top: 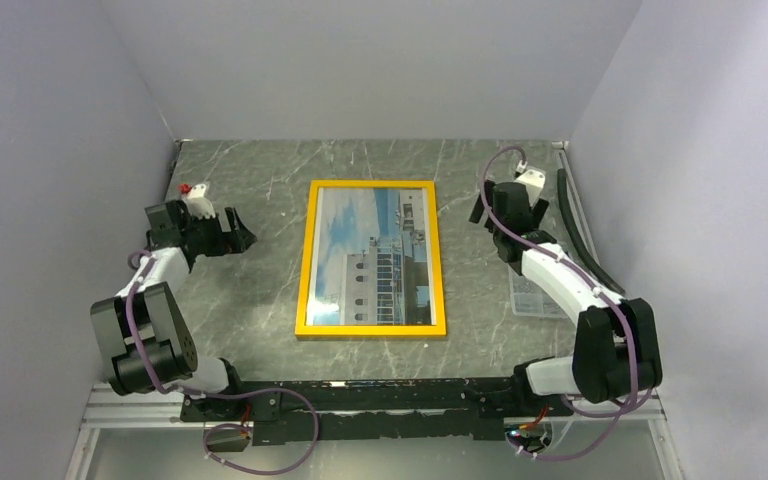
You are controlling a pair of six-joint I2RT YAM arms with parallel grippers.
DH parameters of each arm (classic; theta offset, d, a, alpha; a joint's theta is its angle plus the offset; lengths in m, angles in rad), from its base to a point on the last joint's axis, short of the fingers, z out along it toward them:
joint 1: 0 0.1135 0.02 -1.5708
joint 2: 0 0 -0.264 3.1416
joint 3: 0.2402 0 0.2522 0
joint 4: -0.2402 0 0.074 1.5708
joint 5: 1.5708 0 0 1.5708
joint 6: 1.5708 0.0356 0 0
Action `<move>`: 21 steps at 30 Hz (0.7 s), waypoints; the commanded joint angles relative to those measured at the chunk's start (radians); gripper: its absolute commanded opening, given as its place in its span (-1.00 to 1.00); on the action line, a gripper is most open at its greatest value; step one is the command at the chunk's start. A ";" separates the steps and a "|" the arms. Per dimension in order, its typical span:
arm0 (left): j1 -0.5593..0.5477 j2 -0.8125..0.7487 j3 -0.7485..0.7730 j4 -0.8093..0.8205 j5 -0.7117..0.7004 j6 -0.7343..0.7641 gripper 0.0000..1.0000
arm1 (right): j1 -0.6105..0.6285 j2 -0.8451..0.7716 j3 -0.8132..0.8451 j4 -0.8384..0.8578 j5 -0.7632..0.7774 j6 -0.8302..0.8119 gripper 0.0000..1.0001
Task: Put the photo into the frame
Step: Reset both arms
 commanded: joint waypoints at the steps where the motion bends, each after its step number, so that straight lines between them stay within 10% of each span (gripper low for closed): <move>1: 0.003 0.026 -0.127 0.405 -0.023 -0.126 0.89 | -0.066 0.009 -0.053 0.053 0.195 -0.074 0.99; 11: -0.005 0.188 -0.421 1.177 -0.016 -0.162 0.89 | -0.257 -0.056 -0.311 0.449 0.125 -0.109 0.99; 21: -0.071 0.183 -0.553 1.358 -0.126 -0.095 0.89 | -0.282 0.023 -0.535 0.974 -0.040 -0.253 0.99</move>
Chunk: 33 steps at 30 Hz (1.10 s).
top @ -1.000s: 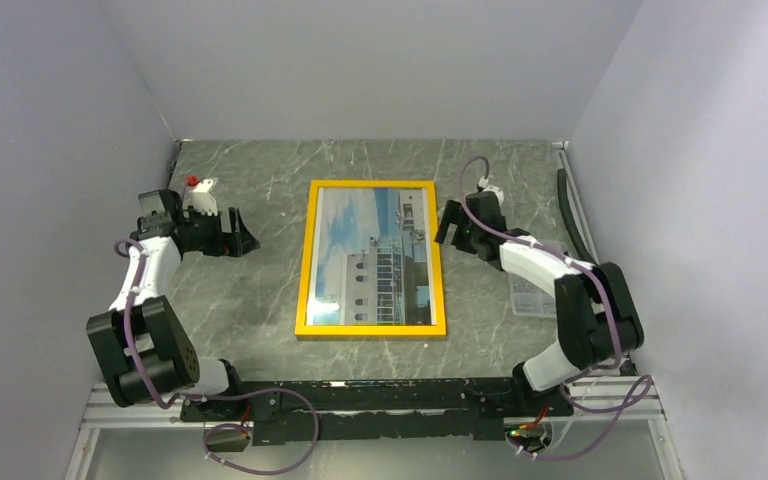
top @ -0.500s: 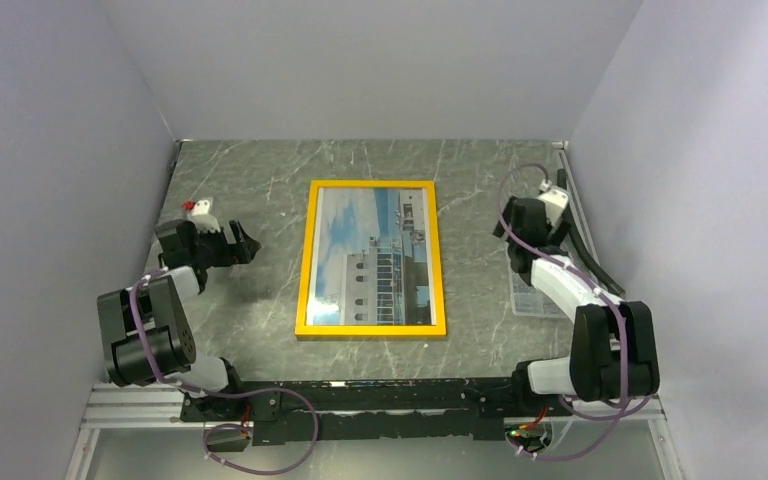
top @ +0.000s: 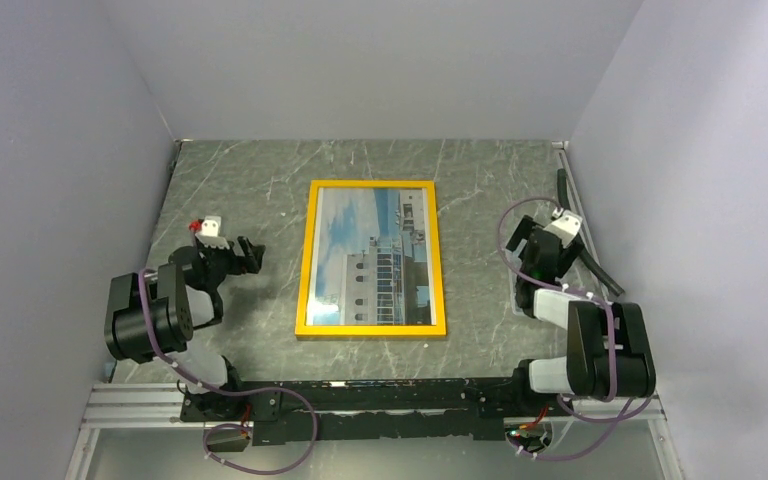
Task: Put the photo into the frame
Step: Reset both arms
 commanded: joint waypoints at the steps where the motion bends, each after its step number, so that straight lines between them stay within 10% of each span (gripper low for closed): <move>1: -0.054 0.047 -0.062 0.271 -0.098 0.024 0.89 | -0.006 0.043 -0.131 0.417 -0.127 -0.101 0.99; 5: -0.096 0.010 0.004 0.092 -0.163 0.054 0.89 | -0.005 0.151 -0.304 0.885 -0.146 -0.117 0.99; 10: -0.163 0.043 0.099 -0.057 -0.297 0.084 0.90 | 0.025 0.151 -0.102 0.492 -0.166 -0.164 1.00; 33: -0.165 0.037 0.094 -0.052 -0.305 0.081 0.91 | 0.029 0.149 -0.117 0.526 -0.174 -0.175 1.00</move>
